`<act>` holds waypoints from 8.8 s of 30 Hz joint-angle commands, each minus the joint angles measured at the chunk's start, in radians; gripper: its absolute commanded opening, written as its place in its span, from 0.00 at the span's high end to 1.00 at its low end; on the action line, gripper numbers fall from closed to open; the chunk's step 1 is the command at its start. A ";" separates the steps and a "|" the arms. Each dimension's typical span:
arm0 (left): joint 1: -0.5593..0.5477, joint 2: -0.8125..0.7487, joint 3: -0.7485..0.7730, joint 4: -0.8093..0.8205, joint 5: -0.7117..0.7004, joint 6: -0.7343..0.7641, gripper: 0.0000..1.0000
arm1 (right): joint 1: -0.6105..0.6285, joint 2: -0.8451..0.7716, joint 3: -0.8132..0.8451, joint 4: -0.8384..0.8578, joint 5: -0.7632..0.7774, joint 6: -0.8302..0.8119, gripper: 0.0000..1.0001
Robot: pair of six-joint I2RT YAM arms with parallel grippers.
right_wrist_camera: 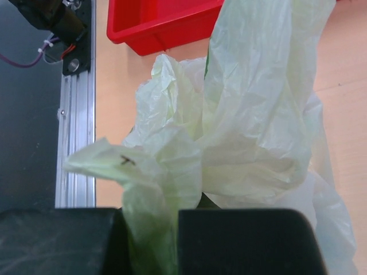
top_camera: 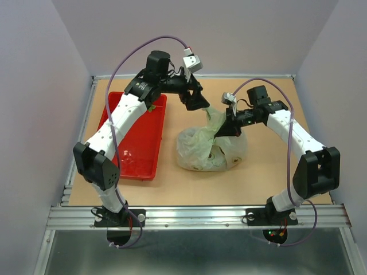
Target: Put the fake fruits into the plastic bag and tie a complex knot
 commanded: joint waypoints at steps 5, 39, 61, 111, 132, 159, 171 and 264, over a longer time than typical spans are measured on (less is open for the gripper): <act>-0.020 0.088 0.054 -0.044 0.075 -0.028 0.02 | 0.044 -0.058 0.030 0.034 0.048 -0.073 1.00; -0.345 -0.242 -0.556 0.137 -0.452 -0.053 1.00 | 0.046 -0.107 -0.101 0.493 0.287 0.832 1.00; -0.319 0.064 -0.581 0.453 -0.830 -0.432 1.00 | 0.044 -0.415 -0.567 0.992 0.316 1.543 1.00; -0.177 0.074 -0.659 0.736 -0.026 -0.702 1.00 | -0.187 -0.315 -0.076 0.253 0.437 0.811 0.43; -0.184 0.114 -0.750 1.185 0.029 -1.062 1.00 | -0.201 -0.144 -0.344 0.200 0.048 0.757 0.21; -0.158 0.157 -0.771 1.266 0.127 -1.102 1.00 | -0.206 -0.345 -0.310 0.260 0.068 0.874 0.18; -0.161 0.172 -0.756 1.266 0.144 -1.093 1.00 | -0.228 -0.294 -0.305 0.426 0.144 0.926 0.64; -0.227 0.196 -0.727 1.392 0.199 -1.145 1.00 | -0.180 -0.377 -0.166 -0.141 0.224 0.567 0.92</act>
